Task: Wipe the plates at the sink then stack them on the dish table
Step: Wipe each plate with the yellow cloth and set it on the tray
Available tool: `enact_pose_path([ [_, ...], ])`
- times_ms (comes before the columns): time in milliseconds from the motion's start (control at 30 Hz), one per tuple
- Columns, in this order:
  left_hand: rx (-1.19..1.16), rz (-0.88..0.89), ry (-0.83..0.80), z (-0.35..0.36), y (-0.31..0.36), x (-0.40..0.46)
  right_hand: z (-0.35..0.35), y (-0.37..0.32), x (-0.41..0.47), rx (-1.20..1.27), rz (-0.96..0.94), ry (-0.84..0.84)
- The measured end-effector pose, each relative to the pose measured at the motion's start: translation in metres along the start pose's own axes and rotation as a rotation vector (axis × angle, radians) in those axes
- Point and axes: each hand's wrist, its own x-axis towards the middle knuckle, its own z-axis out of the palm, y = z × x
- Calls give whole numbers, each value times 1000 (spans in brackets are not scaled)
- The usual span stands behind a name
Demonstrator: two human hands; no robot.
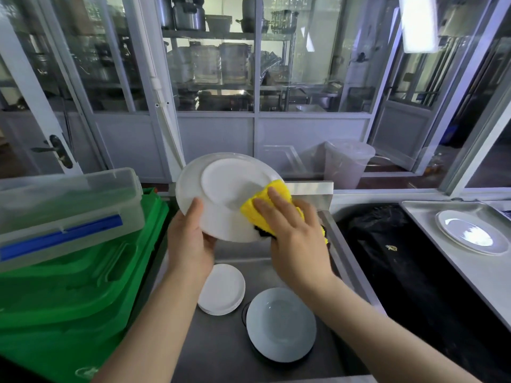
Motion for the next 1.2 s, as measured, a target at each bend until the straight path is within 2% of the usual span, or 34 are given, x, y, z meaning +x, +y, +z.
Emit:
enact_pose_path([
  [100,16,-25,-31,5,-11,-10,4,-18,-9,20,-135,-40],
  [200,35,-97,-37,7,-14,-17,8,-27,-15,23,-170,-123],
  [367,41,-123,-17,6,-22,-25,3,-6,-23,19,-270,5],
  [500,17,-221,-7,6,-34,-33,4,33,-46,4,-293,-7],
  [633,10,-216,-43,9,-50,-41,3,64,-75,48,-210,15],
  [800,30,-280,-6,11,-78,-56,-9,96,-110,96,108,-25],
  [900,96,-358,-51,9,-97,-67,-18,116,-131,73,208,-71],
  [1033,198,-440,-107,2,-123,-82,-27,144,-157,63,316,-154],
  [1200,330,-441,-191,-1,-143,-102,-32,188,-218,-19,465,-352],
])
